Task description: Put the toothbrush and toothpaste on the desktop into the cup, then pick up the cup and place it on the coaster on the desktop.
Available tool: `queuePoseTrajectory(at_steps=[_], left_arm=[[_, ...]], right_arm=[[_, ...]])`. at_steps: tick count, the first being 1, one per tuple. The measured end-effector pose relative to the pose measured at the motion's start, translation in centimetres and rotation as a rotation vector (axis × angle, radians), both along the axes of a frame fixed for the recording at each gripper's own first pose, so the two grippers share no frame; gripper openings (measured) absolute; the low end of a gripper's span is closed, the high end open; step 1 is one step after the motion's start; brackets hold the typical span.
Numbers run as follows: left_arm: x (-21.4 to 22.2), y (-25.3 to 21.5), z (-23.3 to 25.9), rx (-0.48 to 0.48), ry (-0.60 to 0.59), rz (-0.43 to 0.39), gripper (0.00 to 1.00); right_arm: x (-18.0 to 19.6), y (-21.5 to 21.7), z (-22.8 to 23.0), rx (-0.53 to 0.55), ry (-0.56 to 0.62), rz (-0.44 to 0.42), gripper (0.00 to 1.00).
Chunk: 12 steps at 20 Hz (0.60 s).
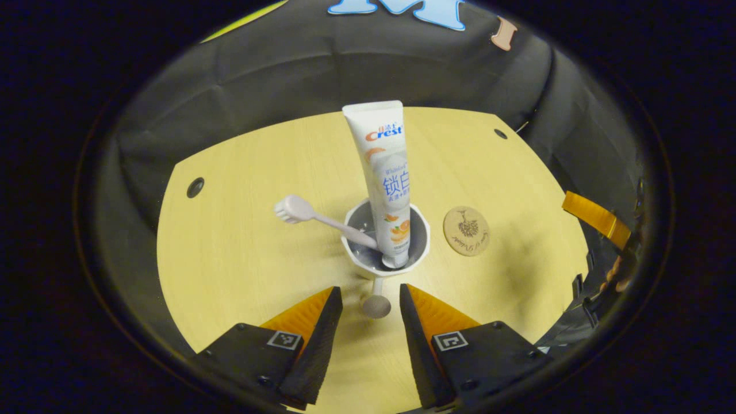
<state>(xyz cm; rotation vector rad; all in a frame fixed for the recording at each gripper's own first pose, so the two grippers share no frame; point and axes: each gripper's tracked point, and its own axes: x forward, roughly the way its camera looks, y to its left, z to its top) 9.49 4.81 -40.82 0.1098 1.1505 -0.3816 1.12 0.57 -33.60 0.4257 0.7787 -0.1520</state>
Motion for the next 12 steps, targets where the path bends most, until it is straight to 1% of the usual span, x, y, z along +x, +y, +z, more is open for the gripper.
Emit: queuePoseTrajectory(at_steps=[1,2,3,4,6,7,8,9,10,12], left_arm=[[0.1,0.0,-0.4,0.011,0.01,-0.012,0.69],[0.2,0.0,-0.7,0.023,0.018,-0.025,0.69],[0.4,-0.1,-1.2,0.035,0.024,-0.034,0.69],[0.5,-0.3,-1.6,0.043,0.031,-0.043,0.69],[0.6,-0.5,-2.3,0.057,0.048,-0.053,0.69],[0.5,-0.7,-2.6,0.062,0.058,-0.058,0.69],[0.5,-0.9,-2.9,0.067,0.066,-0.064,0.69],[0.5,-1.0,-3.5,0.076,0.074,-0.072,0.69],[0.5,-0.9,-3.9,0.092,0.084,-0.079,0.69],[0.6,-0.7,-4.6,0.117,0.1,-0.084,0.67]], right_arm=[[-0.4,-0.7,-0.2,-0.002,0.006,-0.017,0.34],[-0.8,-1.2,-0.3,0.0,0.012,-0.03,0.38],[-1.1,-1.7,-0.4,0.003,0.017,-0.039,0.38],[-1.4,-2.1,-0.5,0.001,0.022,-0.047,0.34],[-1.8,-2.6,-0.7,-0.002,0.031,-0.058,0.34],[-2.0,-2.7,-0.7,-0.001,0.034,-0.061,0.38],[-2.1,-2.9,-0.8,-0.002,0.037,-0.064,0.38],[-2.2,-3.0,-0.9,-0.003,0.041,-0.065,0.34],[-2.3,-3.2,-1.1,-0.003,0.046,-0.067,0.38],[-2.5,-3.4,-1.3,0.0,0.054,-0.075,0.38]])
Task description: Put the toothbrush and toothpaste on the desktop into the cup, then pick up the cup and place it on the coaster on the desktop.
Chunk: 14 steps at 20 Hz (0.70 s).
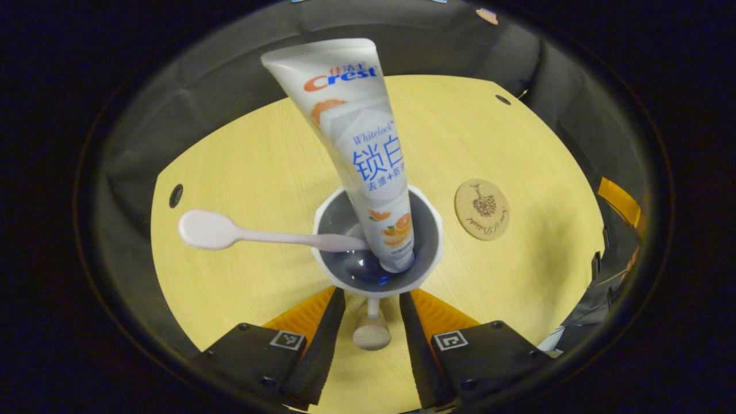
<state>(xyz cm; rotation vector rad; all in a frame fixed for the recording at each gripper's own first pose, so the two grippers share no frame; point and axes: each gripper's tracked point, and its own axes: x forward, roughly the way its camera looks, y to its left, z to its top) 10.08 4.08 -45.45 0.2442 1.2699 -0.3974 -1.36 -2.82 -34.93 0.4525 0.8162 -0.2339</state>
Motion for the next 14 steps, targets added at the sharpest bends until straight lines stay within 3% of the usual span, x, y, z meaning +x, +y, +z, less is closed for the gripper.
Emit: queuePoseTrajectory(at_steps=[1,2,4,5,6,8,14], left_arm=[[-0.1,-0.2,-0.2,-0.002,0.014,-0.001,0.68],[-0.2,-0.1,-0.4,0.007,0.021,0.0,0.58],[-0.4,0.0,-1.2,0.011,0.034,0.002,0.6],[-0.1,-0.1,-1.7,0.014,0.042,0.011,0.5],[0.0,-0.1,-1.4,0.017,0.047,0.021,0.33],[0.0,0.0,-1.6,0.023,0.043,0.023,0.38],[0.4,-0.9,-1.4,0.004,-0.029,0.015,0.34]], right_arm=[[-0.2,0.0,-0.1,0.003,0.005,-0.003,0.38],[-0.4,-0.1,-0.3,0.004,0.01,-0.006,0.38],[-0.9,-0.3,-0.7,0.007,0.022,-0.011,0.38],[-1.1,-0.4,-0.9,0.008,0.028,-0.015,0.38],[-1.3,-0.5,-1.1,0.01,0.034,-0.019,0.38],[-1.8,-0.9,-1.3,0.016,0.043,-0.031,0.38],[-2.4,-1.9,-1.6,0.02,0.058,-0.054,0.38]])
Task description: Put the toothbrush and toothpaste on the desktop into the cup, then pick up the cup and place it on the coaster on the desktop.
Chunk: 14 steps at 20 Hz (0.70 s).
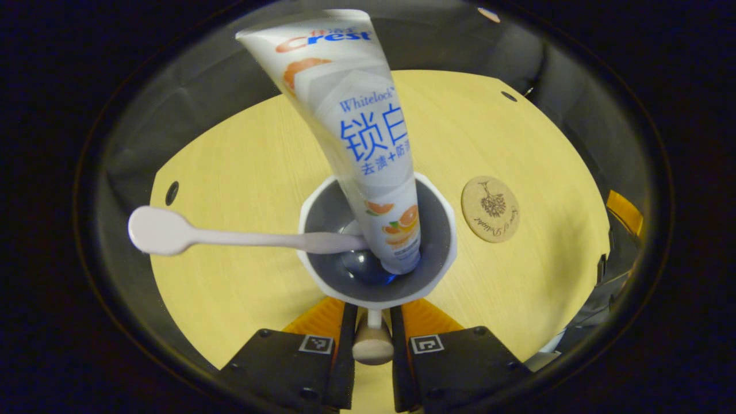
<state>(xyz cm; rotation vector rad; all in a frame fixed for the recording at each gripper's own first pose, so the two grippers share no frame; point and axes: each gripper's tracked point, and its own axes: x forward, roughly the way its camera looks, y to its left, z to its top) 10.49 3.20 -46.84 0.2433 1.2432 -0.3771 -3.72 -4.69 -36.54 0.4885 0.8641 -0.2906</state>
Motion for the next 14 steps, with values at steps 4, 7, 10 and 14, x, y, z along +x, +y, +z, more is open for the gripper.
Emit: queuePoseTrajectory(at_steps=[4,7,10,14], left_arm=[[0.0,-1.5,1.2,0.001,-0.022,-0.047,0.34],[0.8,-3.8,2.5,0.0,-0.053,-0.096,0.34],[0.5,-6.8,2.3,-0.014,-0.057,-0.139,0.34],[0.2,-9.5,1.9,-0.036,-0.043,-0.171,0.34]], right_arm=[[0.1,-0.4,0.1,-0.002,-0.002,-0.001,0.39],[0.2,-0.7,0.2,-0.002,-0.003,-0.004,0.38],[0.0,-1.3,0.4,-0.004,-0.005,-0.011,0.38],[-0.6,-2.7,0.5,-0.004,-0.004,-0.031,0.38]])
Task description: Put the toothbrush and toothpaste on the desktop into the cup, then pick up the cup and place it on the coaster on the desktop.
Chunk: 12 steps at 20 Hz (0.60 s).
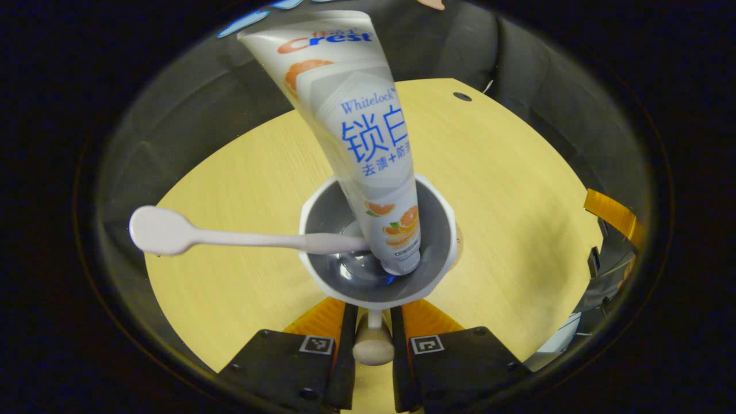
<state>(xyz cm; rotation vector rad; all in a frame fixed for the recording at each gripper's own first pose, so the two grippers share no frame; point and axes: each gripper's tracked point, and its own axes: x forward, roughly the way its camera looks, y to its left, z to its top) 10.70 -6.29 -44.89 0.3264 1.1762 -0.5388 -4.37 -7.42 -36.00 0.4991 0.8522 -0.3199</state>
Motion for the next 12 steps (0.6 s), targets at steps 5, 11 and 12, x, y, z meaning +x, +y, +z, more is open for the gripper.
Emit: queuePoseTrajectory(at_steps=[5,11,12], left_arm=[[-0.1,-1.4,-0.7,0.002,0.021,-0.023,0.34],[-0.6,-1.3,-0.8,0.022,0.04,-0.022,0.34],[-0.8,-1.3,-1.1,0.03,0.045,-0.015,0.34]], right_arm=[[-1.0,-2.2,-0.2,0.002,0.006,-0.04,0.38],[-2.1,-4.1,-0.9,0.019,0.02,-0.074,0.38],[-2.2,-4.4,-1.0,0.021,0.022,-0.079,0.38]])
